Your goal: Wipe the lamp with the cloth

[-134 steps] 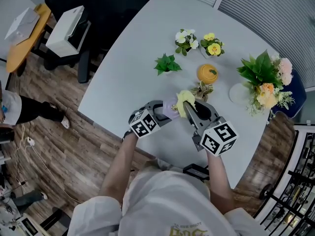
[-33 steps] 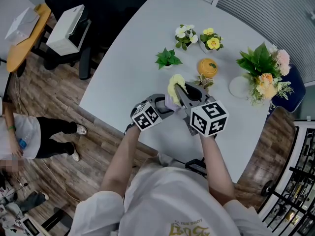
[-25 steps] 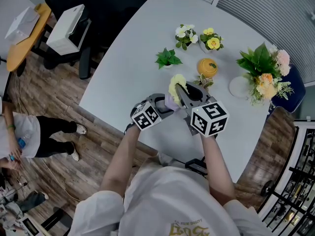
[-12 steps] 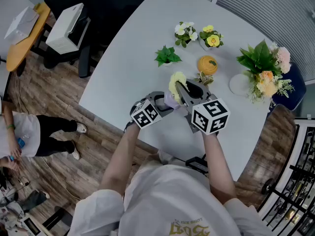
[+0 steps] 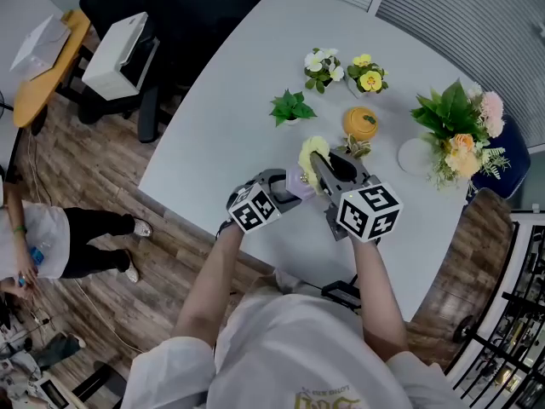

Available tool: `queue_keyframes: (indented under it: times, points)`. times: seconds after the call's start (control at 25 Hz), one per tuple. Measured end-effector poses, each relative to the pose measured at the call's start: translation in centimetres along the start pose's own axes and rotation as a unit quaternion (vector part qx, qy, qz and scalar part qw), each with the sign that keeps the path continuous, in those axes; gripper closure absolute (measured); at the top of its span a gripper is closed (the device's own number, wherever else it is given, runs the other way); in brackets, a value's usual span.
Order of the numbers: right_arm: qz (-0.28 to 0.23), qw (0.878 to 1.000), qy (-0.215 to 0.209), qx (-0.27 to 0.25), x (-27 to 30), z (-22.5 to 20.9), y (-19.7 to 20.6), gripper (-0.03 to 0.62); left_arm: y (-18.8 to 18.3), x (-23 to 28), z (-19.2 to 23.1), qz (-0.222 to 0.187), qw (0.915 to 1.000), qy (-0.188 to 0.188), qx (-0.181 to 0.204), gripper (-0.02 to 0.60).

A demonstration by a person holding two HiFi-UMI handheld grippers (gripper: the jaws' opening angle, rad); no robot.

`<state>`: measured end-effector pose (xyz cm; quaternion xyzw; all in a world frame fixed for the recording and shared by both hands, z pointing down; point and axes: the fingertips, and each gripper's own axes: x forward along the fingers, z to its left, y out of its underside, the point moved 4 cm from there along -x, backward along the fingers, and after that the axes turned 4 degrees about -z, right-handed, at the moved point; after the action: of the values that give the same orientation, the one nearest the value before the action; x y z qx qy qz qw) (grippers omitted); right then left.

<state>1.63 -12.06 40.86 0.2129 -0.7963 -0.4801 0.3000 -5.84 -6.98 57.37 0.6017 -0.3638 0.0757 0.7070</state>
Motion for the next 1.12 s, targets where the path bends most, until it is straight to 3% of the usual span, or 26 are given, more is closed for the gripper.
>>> queue_keyframes:
  times: [0.64, 1.12]
  points:
    - [-0.005, 0.998, -0.021, 0.057, 0.0, -1.8, 0.8, 0.528, 0.0, 0.1, 0.0, -0.002, 1.0000, 0.000, 0.000, 0.305]
    - [-0.014, 0.989, -0.094, 0.110, 0.8, -2.9, 1.2, 0.528, -0.1, 0.1, 0.2, -0.002, 1.0000, 0.000, 0.000, 0.305]
